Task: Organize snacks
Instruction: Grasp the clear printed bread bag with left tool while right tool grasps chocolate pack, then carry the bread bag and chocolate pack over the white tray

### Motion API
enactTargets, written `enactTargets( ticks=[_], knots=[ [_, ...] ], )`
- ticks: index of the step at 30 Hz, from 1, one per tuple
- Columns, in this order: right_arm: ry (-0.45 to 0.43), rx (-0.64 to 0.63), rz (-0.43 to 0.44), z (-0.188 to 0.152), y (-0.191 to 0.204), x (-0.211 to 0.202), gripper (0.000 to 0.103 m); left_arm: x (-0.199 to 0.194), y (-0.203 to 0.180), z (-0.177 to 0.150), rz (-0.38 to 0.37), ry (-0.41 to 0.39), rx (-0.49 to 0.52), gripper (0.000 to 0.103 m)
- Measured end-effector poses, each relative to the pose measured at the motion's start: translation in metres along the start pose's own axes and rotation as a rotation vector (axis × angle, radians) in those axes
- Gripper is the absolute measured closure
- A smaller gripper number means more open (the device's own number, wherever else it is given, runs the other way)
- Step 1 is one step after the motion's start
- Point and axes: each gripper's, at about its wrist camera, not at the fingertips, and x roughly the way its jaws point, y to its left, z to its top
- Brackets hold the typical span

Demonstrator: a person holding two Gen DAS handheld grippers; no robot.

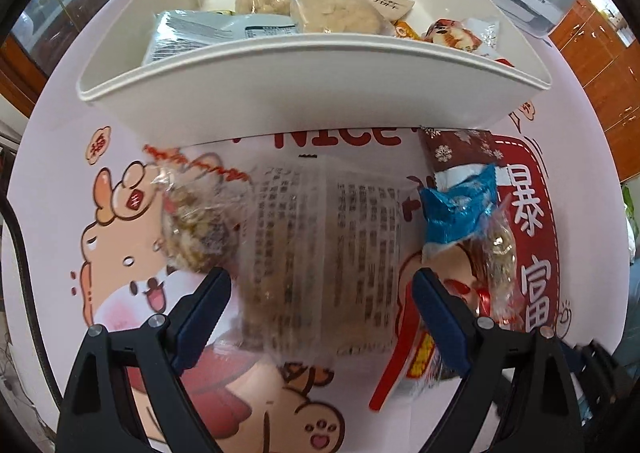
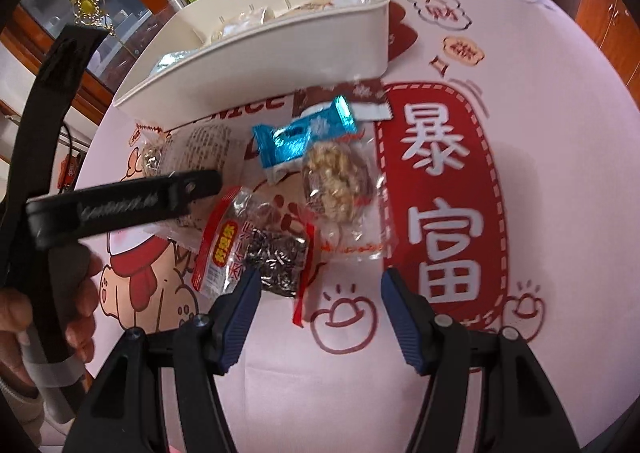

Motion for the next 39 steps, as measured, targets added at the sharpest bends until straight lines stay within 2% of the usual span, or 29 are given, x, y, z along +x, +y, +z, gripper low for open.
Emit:
enactTargets(
  ticks=[3,6,9,12,16,22,25,30,39],
  knots=[
    [0.016,0.017,0.02,-0.001,0.003,0.008,0.04,0.01,0.004,0.003,-0.005,0.014,0.003,0.012],
    [0.017,0.033,0.044,0.0,0.006,0.016,0.04,0.015,0.012,0.002,-0.034,0.013,0.001,0.024],
    [0.01,0.04,0.057,0.001,0.012,0.022,0.04,0.013,0.024,0.002,-0.078,0.007,0.002,0.029],
    [0.016,0.034,0.042,0.002,0.02,0.03,0.039,0.009,0.032,-0.003,-0.078,-0.006,0.018,0.033],
    [-0.017,-0.001,0.002,0.004,0.032,0.034,0.038,0.003,0.046,-0.017,-0.074,-0.026,0.024,0.034],
    [-0.045,-0.176,-0.158,-0.001,0.061,0.044,0.038,-0.008,0.059,-0.045,-0.097,-0.03,-0.015,0.035],
    [-0.063,-0.225,-0.181,-0.007,0.067,0.044,0.046,-0.017,0.07,-0.062,-0.107,-0.034,-0.044,0.035],
    [-0.069,-0.214,-0.137,-0.013,0.06,0.037,0.054,-0.029,0.086,-0.088,-0.101,-0.04,-0.067,0.035],
    [-0.073,-0.198,-0.075,-0.028,0.053,0.02,0.058,-0.05,0.089,-0.114,-0.115,-0.085,-0.054,0.035]
  ],
)
